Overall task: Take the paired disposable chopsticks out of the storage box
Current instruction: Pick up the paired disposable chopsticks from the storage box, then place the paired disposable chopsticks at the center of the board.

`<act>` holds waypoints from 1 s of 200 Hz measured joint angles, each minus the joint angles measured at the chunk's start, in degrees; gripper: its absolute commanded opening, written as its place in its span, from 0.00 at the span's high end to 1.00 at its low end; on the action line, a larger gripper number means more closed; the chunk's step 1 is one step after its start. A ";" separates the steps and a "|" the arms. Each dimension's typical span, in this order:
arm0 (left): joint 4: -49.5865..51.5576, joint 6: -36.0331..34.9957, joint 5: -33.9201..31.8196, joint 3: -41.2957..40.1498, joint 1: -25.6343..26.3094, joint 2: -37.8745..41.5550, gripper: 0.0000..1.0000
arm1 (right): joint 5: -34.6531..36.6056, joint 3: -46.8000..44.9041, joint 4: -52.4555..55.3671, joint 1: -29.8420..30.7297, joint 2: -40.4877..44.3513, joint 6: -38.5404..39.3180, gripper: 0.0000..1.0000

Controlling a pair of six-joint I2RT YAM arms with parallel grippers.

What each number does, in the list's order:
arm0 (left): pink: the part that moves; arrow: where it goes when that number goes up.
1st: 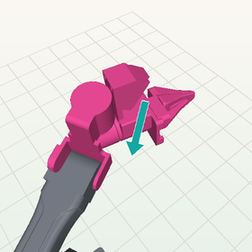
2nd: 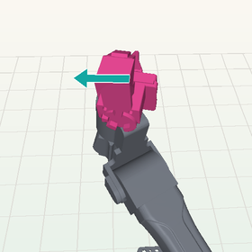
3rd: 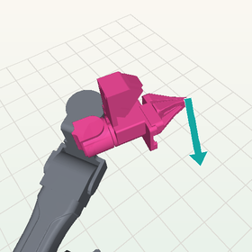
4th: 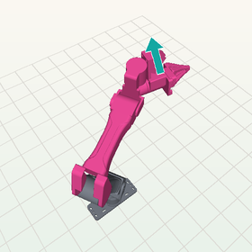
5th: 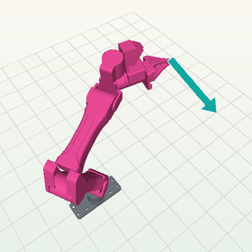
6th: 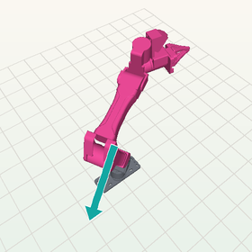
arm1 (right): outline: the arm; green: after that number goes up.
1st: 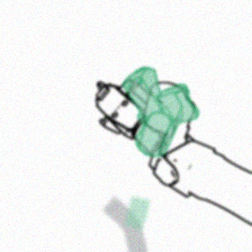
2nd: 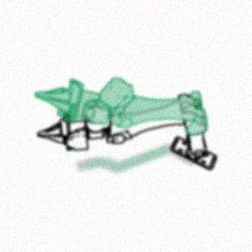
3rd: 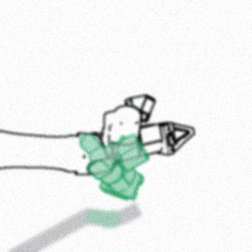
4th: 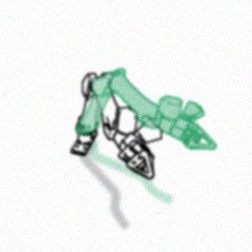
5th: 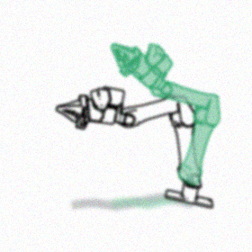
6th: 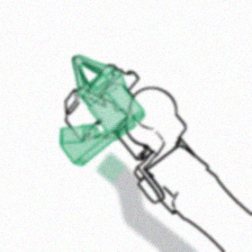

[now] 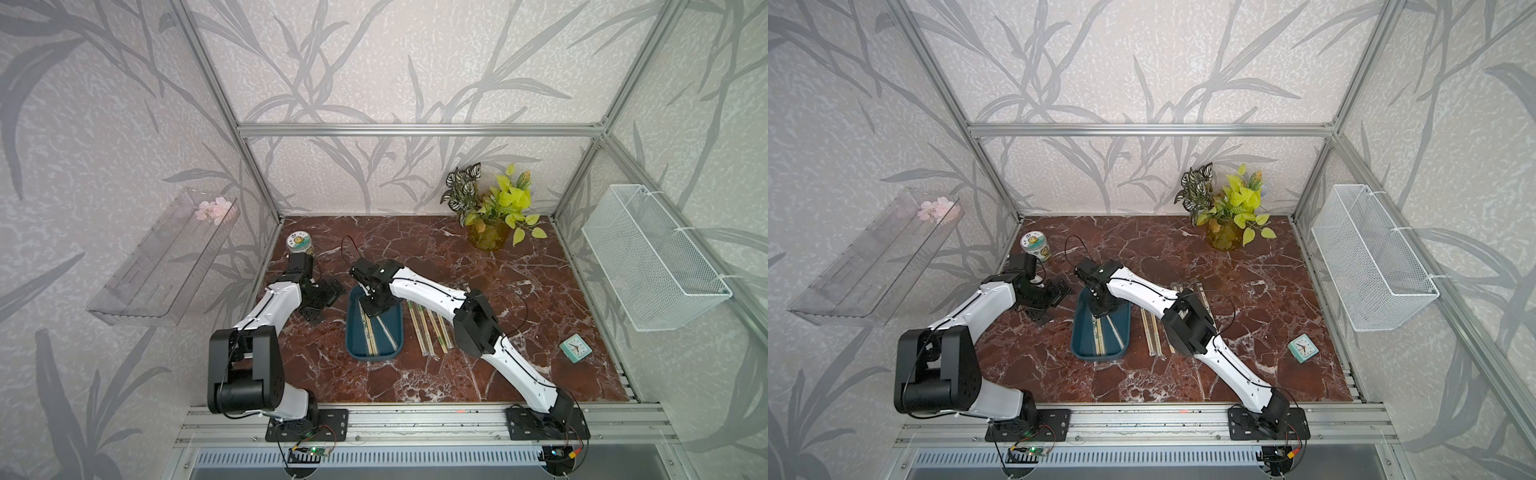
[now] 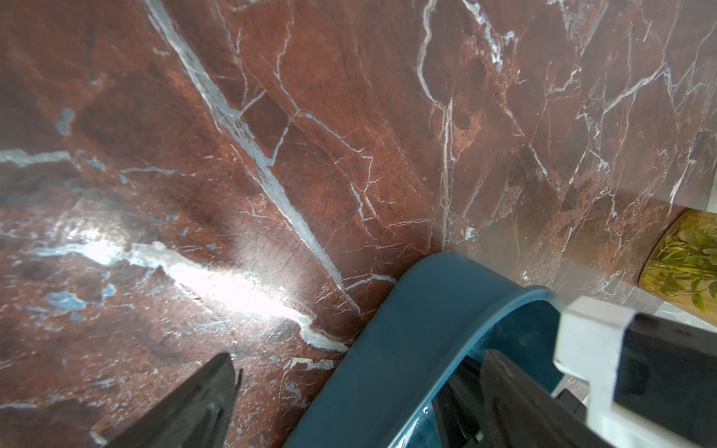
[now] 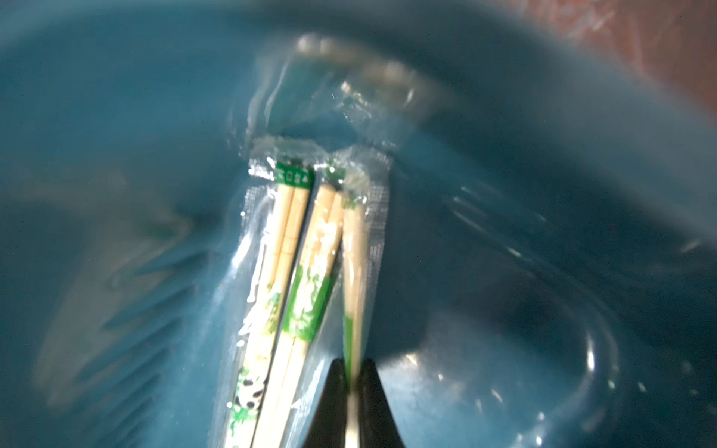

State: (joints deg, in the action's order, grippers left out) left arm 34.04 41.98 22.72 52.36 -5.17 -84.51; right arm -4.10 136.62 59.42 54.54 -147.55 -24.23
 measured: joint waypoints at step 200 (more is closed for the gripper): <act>-0.66 0.98 1.64 -0.90 0.42 4.28 0.01 | -3.41 -39.69 -17.49 -11.28 33.03 -9.60 0.99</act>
State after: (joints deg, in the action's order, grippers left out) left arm 33.39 42.96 24.36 51.46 -4.75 -80.23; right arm -7.51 96.92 41.93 43.27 -114.52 -33.82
